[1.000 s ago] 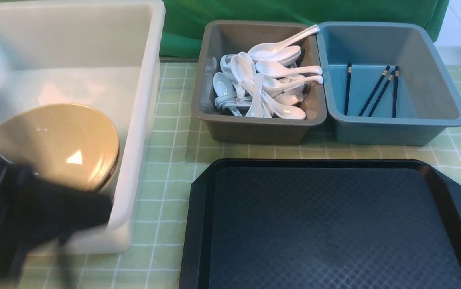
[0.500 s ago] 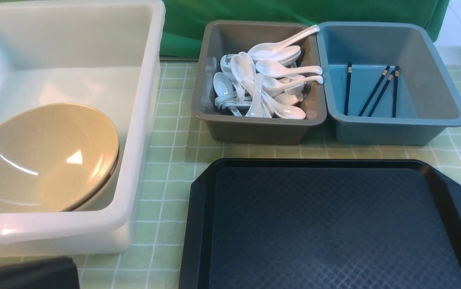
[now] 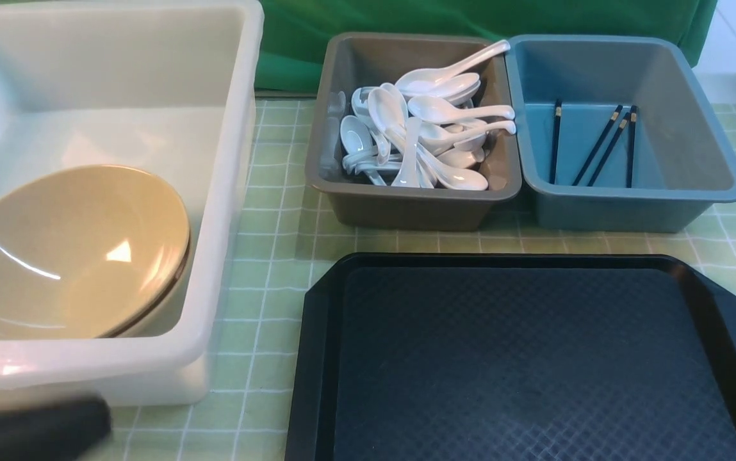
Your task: On green table put chopsticks spoon bowls plates into blue grey white boxes.
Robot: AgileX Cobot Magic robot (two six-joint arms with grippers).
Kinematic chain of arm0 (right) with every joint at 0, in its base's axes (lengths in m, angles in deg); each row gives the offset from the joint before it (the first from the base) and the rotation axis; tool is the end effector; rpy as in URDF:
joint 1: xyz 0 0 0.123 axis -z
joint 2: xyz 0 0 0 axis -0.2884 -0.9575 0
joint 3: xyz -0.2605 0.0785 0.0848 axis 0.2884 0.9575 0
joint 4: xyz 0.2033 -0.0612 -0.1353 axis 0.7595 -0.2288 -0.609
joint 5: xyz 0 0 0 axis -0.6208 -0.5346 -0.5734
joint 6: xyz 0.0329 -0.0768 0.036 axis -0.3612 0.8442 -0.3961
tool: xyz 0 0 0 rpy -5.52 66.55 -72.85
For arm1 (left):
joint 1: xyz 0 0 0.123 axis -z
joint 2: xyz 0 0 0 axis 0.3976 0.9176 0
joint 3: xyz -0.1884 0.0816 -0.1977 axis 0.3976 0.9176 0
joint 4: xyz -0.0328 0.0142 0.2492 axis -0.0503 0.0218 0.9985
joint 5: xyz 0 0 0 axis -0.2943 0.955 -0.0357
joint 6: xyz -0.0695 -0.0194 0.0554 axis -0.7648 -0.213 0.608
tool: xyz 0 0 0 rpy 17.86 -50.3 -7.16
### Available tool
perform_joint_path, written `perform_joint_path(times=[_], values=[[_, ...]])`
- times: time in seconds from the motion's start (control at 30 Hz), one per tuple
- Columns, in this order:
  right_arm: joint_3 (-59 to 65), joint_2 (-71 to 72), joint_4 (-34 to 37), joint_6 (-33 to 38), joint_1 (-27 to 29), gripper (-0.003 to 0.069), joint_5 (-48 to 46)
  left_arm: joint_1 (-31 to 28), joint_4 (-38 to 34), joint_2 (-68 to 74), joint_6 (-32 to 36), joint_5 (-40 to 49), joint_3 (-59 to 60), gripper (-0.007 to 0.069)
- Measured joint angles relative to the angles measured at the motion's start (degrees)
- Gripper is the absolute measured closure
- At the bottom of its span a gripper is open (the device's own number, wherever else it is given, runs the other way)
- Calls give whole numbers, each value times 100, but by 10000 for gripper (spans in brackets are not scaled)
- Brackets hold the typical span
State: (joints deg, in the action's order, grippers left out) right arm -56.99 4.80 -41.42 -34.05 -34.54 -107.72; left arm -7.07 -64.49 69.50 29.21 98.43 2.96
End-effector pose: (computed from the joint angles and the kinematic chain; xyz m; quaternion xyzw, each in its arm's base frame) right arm 0.0289 0.0135 0.2976 -0.1474 0.7309 0.1030 0.6584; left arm 0.0385 -0.0401 0.3185 0.1709 0.8201 -0.2211 0.4993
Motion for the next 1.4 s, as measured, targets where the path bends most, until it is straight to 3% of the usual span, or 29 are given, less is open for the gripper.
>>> perform_joint_path(times=[0.1,0.2,0.33,0.47,0.67,1.4], values=[[0,0,0,0,0,612,0,-6,746,-215,-82,-920,340,627],[0,0,0,0,0,612,0,-6,1721,-602,-625,-2134,975,627],[0,0,0,0,0,612,0,-6,2248,-1045,-1235,-2829,1820,627],[0,0,0,0,0,612,0,-43,2298,-1578,-1286,-2875,2574,627],[5,0,0,0,0,612,0,-536,2323,-1845,-1004,-2858,3443,627],[5,0,4,0,0,612,0,-1822,2324,-1852,-944,-2914,3482,627]])
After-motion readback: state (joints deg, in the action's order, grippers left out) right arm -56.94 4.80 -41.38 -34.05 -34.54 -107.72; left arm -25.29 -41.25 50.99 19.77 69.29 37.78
